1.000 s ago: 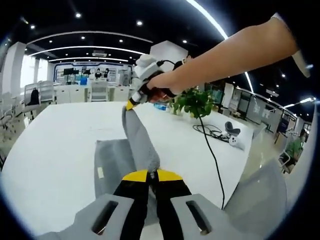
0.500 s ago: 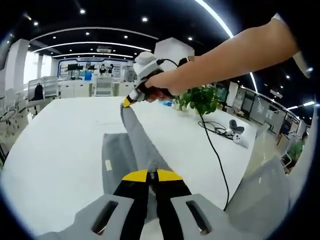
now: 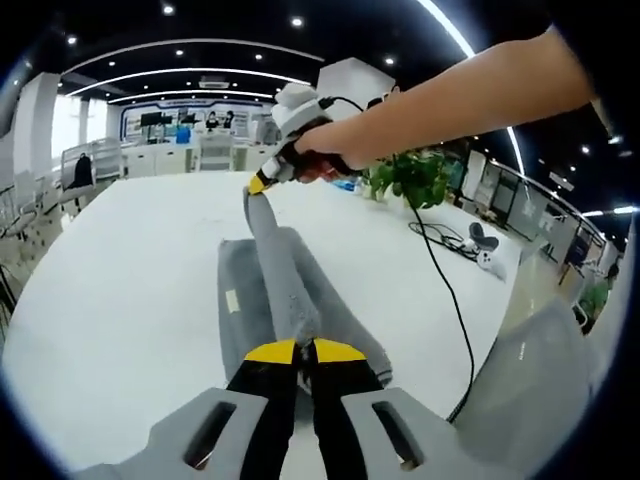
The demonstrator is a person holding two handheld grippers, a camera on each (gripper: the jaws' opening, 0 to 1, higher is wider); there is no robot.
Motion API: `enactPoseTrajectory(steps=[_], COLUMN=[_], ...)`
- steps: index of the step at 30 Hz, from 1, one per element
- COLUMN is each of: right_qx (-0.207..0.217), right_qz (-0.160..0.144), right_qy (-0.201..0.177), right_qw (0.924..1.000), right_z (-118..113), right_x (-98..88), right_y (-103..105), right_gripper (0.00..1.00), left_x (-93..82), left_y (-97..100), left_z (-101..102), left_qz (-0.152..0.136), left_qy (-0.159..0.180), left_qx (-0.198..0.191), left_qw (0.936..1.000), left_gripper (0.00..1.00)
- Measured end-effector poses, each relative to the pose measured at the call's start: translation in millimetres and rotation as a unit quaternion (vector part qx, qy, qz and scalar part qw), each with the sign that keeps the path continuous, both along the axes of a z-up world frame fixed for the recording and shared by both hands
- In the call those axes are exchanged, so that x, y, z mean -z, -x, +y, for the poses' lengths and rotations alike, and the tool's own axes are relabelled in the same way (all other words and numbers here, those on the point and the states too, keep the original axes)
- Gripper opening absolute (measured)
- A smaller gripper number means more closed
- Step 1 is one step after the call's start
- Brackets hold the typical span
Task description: Fold the towel on the table until its edges align and the towel forms a compact rectangular stack.
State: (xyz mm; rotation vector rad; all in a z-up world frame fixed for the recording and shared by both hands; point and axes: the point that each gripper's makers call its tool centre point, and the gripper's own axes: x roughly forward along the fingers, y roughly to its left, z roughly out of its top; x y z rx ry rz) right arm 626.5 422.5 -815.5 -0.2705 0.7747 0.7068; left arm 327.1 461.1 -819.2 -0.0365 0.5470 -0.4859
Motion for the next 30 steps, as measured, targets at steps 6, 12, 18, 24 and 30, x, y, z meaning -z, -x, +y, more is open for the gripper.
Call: enactPoseTrajectory(steps=[6, 12, 18, 24, 30], right_qx=[-0.021, -0.038, -0.043, -0.05, -0.069], right_qz=[-0.005, -0.006, -0.006, -0.009, -0.001], right_qy=[0.024, 0.037, 0.04, 0.055, 0.051], right_qw=[0.9995, 0.9986, 0.9982, 0.9972, 0.9963], right_z=[12, 21, 34, 40, 39], right_x=[15.2, 25.7, 32.6, 43.8, 49.6], right_y=[-1, -3, -2, -1, 6], right_gripper=[0.0, 0.01, 0.01, 0.02, 0.08], left_x=[19.8, 34.4, 54.2, 70.7, 74.9], left_y=[-2.5, 1.1, 3.9, 7.9, 8.2], left_z=[15, 24, 33, 37, 41], left_qz=[0.02, 0.045, 0.063, 0.096, 0.104], left_qy=[-0.019, -0.021, -0.035, -0.049, -0.052], left_qx=[-0.005, -0.014, -0.019, -0.01, -0.006], left_qw=[0.9996, 0.9987, 0.9972, 0.9941, 0.9932], left_gripper=[0.04, 0.05, 0.05, 0.06, 0.09])
